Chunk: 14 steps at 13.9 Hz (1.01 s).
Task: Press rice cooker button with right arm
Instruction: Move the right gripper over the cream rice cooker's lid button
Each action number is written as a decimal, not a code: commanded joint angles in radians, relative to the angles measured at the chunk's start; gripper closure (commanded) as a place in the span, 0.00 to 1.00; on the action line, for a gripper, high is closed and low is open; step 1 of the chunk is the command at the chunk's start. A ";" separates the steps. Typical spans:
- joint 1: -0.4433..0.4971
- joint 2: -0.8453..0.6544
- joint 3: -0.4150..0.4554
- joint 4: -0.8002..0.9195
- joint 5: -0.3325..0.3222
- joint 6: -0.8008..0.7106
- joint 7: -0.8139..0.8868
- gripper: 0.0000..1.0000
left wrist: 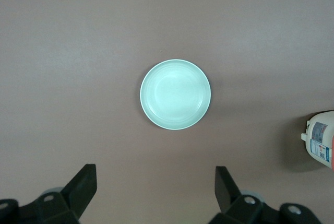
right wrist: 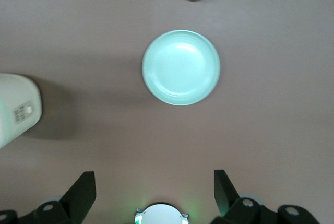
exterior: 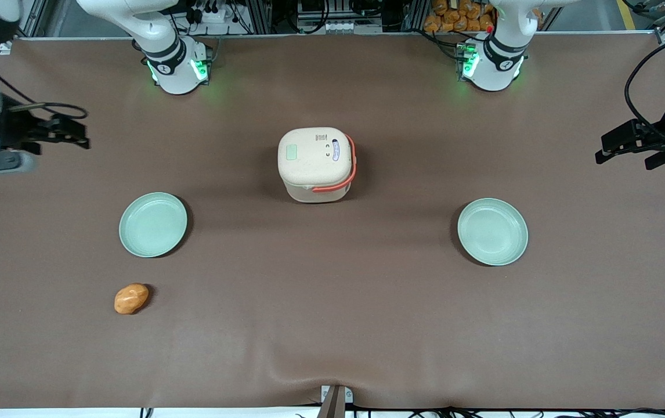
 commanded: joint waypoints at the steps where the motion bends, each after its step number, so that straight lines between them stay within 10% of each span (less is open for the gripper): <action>1: 0.067 0.018 -0.011 0.010 0.085 -0.004 0.010 0.28; 5: 0.179 0.073 -0.009 0.001 0.168 0.003 0.020 0.84; 14: 0.451 0.216 -0.008 -0.007 0.253 0.174 0.220 1.00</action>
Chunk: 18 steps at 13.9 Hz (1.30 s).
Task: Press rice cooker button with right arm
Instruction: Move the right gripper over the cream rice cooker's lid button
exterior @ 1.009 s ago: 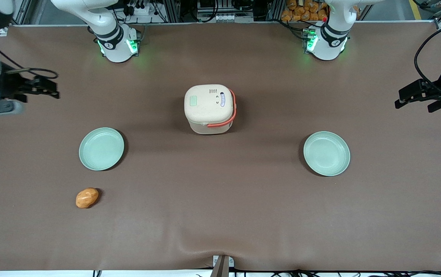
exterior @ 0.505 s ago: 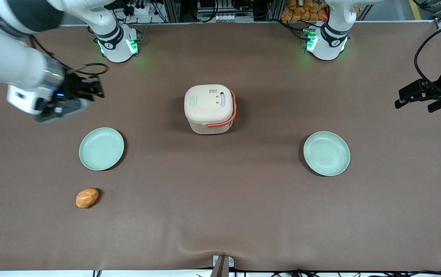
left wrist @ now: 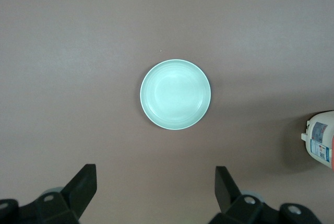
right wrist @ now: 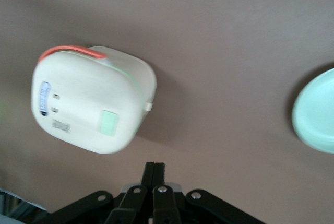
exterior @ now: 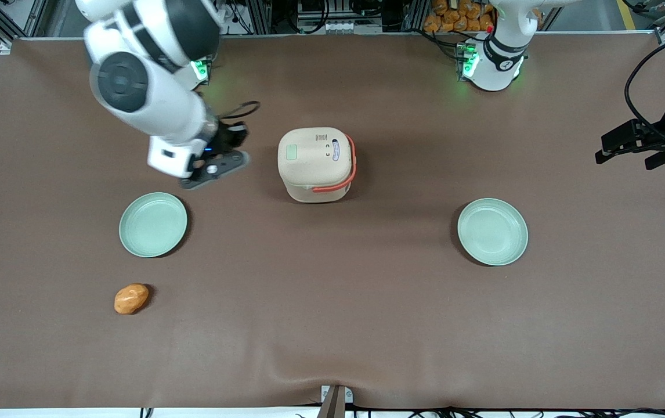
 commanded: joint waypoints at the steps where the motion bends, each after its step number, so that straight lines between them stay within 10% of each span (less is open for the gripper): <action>1: 0.034 0.031 -0.011 -0.012 0.048 0.008 0.043 1.00; 18: 0.117 0.141 0.018 -0.101 0.149 0.129 0.045 1.00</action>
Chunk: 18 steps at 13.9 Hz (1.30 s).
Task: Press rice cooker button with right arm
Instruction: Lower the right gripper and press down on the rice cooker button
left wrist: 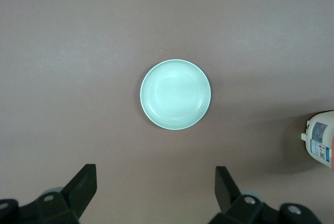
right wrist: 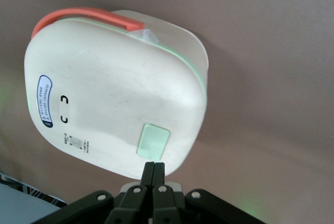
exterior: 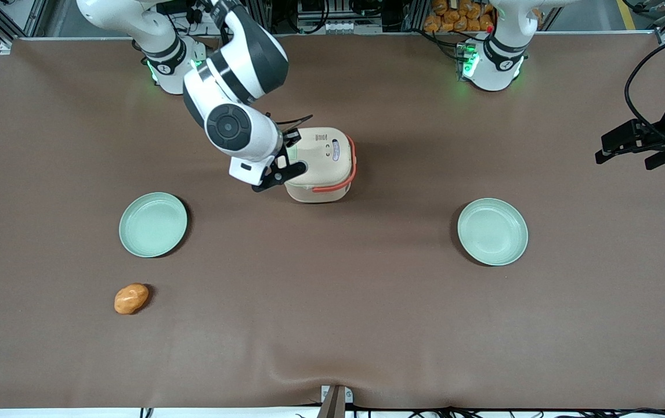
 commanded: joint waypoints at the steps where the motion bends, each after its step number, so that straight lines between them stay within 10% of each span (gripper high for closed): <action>1: 0.018 0.012 0.005 -0.008 0.040 0.025 0.009 1.00; 18: 0.004 0.054 0.010 -0.012 0.026 0.038 0.003 1.00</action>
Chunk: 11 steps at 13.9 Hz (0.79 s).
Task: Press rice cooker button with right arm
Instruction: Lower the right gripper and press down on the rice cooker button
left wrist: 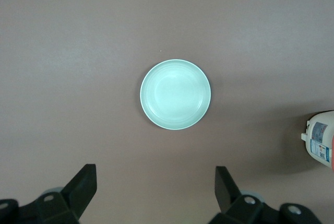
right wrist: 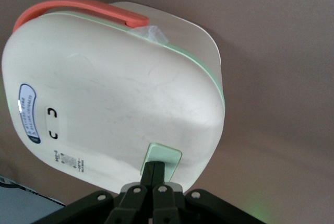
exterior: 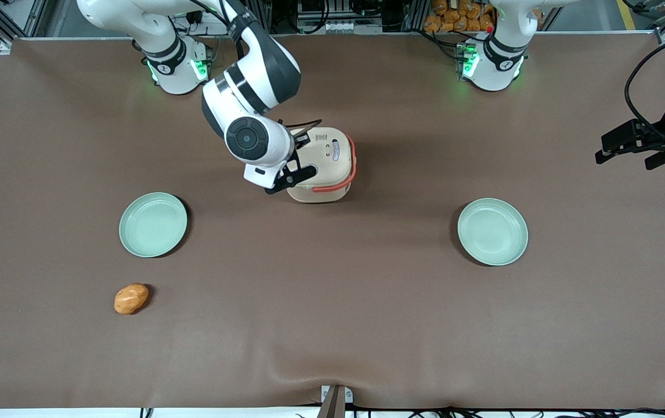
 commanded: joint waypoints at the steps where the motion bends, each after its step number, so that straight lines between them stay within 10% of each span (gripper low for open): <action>1: -0.006 0.006 0.003 -0.005 0.006 0.010 0.000 1.00; 11: -0.012 0.021 0.003 -0.022 -0.008 0.024 -0.007 1.00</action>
